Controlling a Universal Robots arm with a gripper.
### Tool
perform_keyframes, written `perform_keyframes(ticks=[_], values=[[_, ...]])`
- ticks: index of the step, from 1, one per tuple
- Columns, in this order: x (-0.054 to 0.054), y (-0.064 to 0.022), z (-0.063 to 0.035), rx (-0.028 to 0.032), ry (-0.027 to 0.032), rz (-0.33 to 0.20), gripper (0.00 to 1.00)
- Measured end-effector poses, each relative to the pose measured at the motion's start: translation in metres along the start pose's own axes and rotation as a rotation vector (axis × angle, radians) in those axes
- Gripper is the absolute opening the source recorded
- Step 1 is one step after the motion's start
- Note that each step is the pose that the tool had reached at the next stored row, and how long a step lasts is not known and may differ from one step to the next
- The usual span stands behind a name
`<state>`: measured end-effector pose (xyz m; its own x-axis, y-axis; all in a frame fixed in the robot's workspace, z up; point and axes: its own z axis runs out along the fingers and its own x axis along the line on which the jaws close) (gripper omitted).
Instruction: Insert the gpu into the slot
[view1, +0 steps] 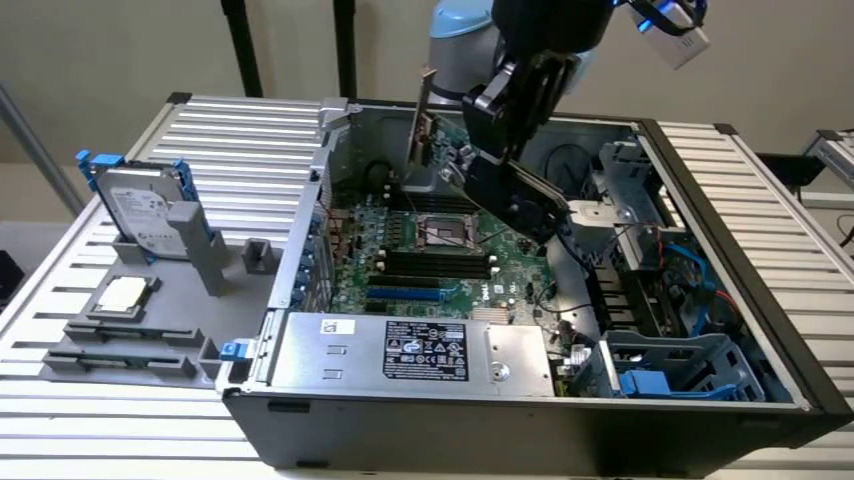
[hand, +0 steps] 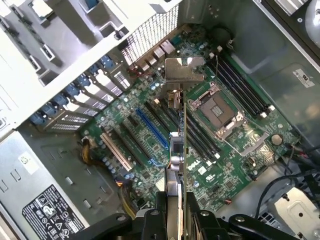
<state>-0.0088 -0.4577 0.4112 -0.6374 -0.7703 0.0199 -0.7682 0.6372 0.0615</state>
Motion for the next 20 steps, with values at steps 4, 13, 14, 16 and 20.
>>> perform_keyframes(ticks=[4,13,14,16,20], values=[[0.0,-0.0001,0.0021,0.0052,0.0017,-0.072,0.26],[0.0,-0.0007,0.0109,0.0166,0.0048,-0.236,0.26],[0.0,-0.0007,0.012,0.0177,0.0054,-0.255,0.26],[0.0,-0.0009,0.0143,0.0195,0.0064,-0.292,0.26],[0.0,-0.0011,0.0187,0.0233,0.0088,-0.364,0.26]])
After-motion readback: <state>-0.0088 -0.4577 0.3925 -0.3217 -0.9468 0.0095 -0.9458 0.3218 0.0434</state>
